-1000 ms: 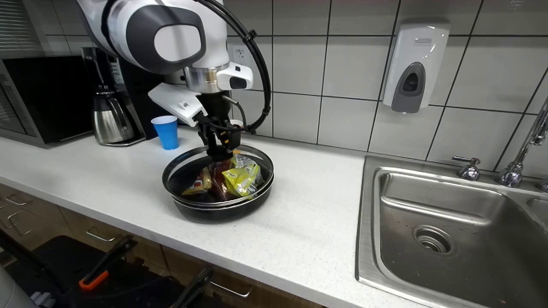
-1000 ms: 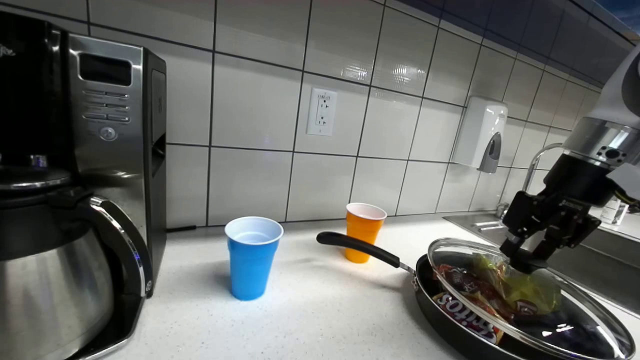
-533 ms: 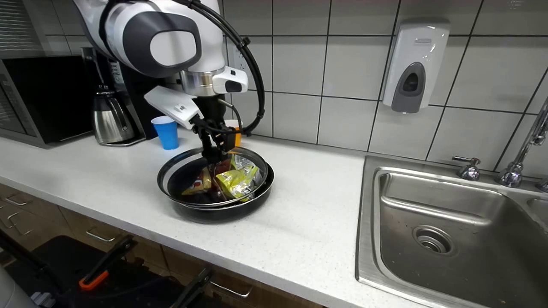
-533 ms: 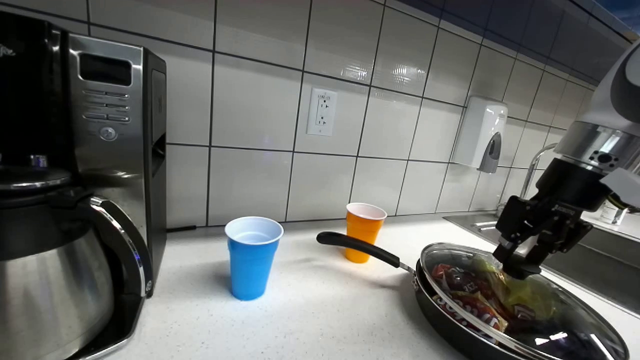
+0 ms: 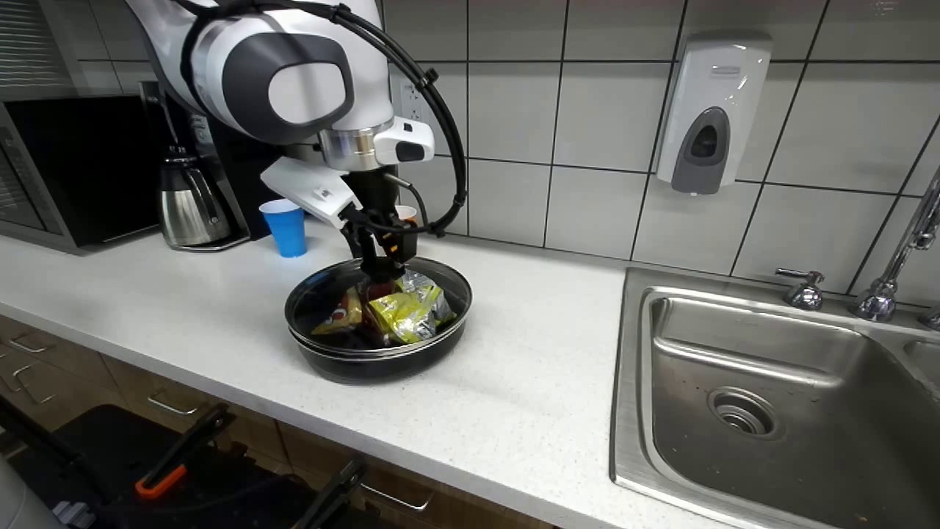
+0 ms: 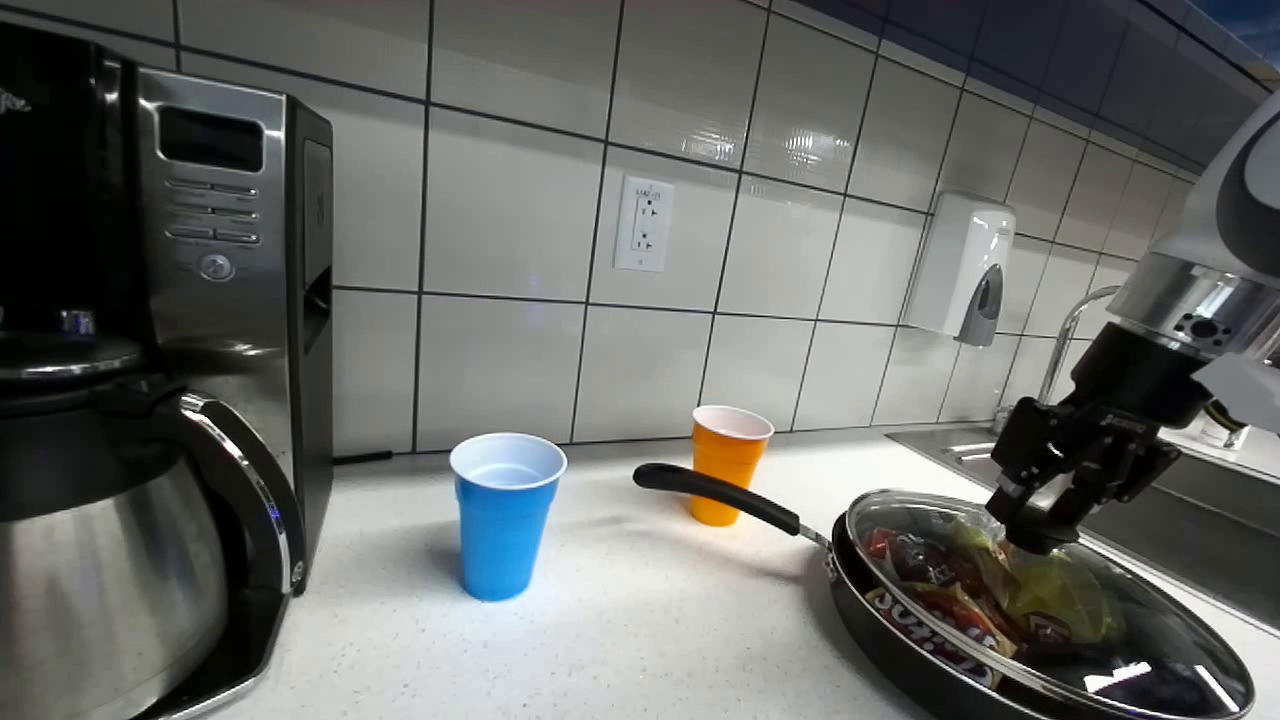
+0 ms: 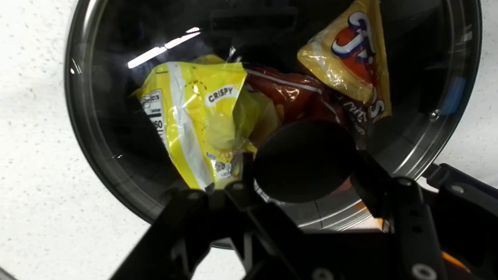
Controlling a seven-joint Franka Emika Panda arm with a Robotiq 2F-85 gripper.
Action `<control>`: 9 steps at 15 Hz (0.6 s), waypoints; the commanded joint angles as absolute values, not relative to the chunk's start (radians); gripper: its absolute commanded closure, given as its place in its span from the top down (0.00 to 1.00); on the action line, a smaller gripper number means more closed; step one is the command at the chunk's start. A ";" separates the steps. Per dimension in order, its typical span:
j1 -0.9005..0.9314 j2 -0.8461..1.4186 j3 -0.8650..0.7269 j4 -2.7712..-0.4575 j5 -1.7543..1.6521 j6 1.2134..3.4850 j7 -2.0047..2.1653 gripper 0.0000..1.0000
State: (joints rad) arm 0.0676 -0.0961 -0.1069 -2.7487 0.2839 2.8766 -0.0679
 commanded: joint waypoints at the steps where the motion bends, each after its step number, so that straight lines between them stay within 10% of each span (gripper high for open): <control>1: 0.040 -0.096 -0.085 -2.745 0.263 2.913 -0.044 0.39; 9: 0.102 -0.082 -0.088 -2.760 0.292 2.916 -0.062 0.39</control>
